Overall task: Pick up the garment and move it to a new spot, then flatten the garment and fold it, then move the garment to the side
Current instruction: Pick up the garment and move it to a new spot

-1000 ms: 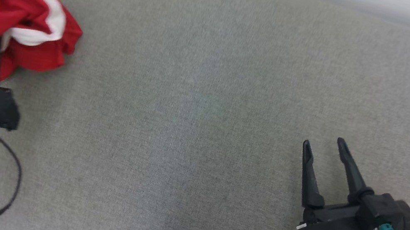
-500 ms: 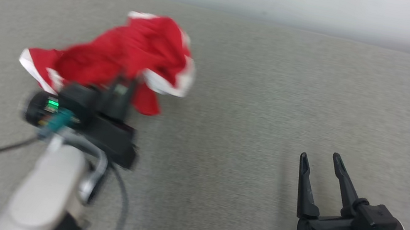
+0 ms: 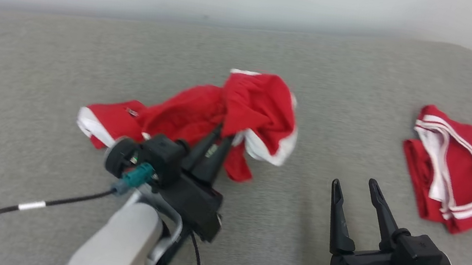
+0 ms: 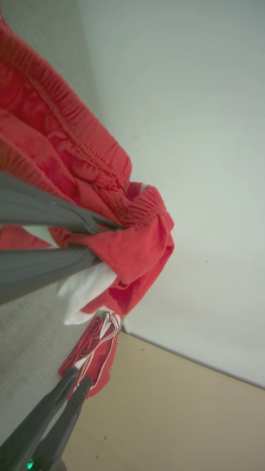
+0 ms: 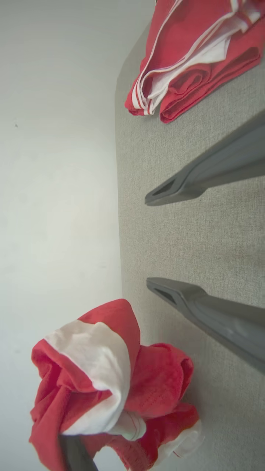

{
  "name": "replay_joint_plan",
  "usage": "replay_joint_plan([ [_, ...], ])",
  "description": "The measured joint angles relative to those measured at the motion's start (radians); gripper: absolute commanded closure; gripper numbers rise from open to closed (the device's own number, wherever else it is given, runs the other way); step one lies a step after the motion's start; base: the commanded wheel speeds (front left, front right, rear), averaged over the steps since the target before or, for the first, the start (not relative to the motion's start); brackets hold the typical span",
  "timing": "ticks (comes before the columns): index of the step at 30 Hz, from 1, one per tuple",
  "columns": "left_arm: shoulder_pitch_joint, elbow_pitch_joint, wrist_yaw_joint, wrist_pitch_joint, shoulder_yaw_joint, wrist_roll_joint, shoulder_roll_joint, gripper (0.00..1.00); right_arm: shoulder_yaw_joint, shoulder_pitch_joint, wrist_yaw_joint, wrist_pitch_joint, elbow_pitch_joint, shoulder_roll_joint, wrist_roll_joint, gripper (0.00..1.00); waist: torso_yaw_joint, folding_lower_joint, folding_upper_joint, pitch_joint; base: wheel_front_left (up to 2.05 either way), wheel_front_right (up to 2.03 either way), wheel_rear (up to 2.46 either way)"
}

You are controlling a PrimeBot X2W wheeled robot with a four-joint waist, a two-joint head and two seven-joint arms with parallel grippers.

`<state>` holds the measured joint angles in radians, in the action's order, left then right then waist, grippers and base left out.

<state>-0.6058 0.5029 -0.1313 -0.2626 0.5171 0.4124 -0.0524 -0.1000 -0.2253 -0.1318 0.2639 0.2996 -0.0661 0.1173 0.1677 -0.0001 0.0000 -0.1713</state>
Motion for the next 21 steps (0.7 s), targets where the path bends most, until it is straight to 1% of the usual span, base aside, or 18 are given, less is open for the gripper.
replay_joint_plan([
  [1, 0.007, -0.009, 0.0, 0.0, 0.016, 0.014, 0.001, 1.0, 0.001, 0.001, 0.0, 0.0, 0.001, 0.001, 0.001, 0.0, 0.014, 0.0, 0.0, 0.001, 0.0, 0.0, 0.0],
  [2, 0.014, -0.013, 0.0, 0.0, 0.025, 0.017, 0.003, 0.92, 0.002, 0.002, 0.0, 0.0, 0.001, 0.002, 0.002, 0.0, 0.026, 0.0, 0.0, 0.003, 0.0, 0.0, 0.0],
  [3, 0.021, -0.012, 0.0, 0.0, 0.028, 0.019, 0.004, 0.22, 0.003, 0.004, 0.0, 0.0, 0.002, 0.004, 0.003, 0.0, 0.038, 0.0, 0.0, 0.004, 0.0, 0.0, 0.0],
  [4, 0.027, -0.007, 0.008, 0.0, 0.027, 0.018, 0.004, 0.0, 0.005, 0.007, 0.0, 0.0, 0.003, 0.005, 0.003, 0.0, 0.049, -0.0001, 0.0, 0.005, 0.0, 0.0, 0.0],
  [8, 0.069, 0.039, 0.048, 0.0, 0.001, -0.007, 0.003, 0.0, 0.015, 0.021, 0.0, 0.0, 0.006, 0.007, 0.006, 0.0, 0.078, 0.0001, 0.0, 0.012, 0.0, 0.0, 0.0],
  [10, 0.1, 0.048, 0.06, 0.0, -0.027, -0.034, 0.002, 0.0, 0.019, 0.027, 0.0, 0.0, 0.005, 0.008, 0.006, 0.0, 0.082, 0.0001, 0.0, 0.022, 0.0, 0.0, 0.0],
  [12, 0.144, 0.049, 0.063, 0.0, -0.06, -0.057, 0.003, 0.0, 0.027, 0.038, 0.0, 0.0, 0.005, 0.011, 0.005, 0.0, 0.082, 0.0, 0.0, 0.033, 0.0, 0.0, 0.0],
  [18, 0.306, -0.011, 0.098, 0.0, -0.225, -0.107, -0.021, 0.0, 0.038, 0.075, 0.0, 0.0, 0.009, 0.012, 0.003, 0.0, 0.059, 0.0, -0.0001, 0.077, 0.0, 0.0, 0.0],
  [21, 0.39, -0.063, 0.105, 0.0, -0.309, -0.132, -0.026, 0.0, 0.042, 0.093, 0.0, 0.0, 0.014, 0.013, 0.003, 0.0, 0.042, 0.0, -0.0001, 0.101, 0.0, 0.0, 0.0],
])
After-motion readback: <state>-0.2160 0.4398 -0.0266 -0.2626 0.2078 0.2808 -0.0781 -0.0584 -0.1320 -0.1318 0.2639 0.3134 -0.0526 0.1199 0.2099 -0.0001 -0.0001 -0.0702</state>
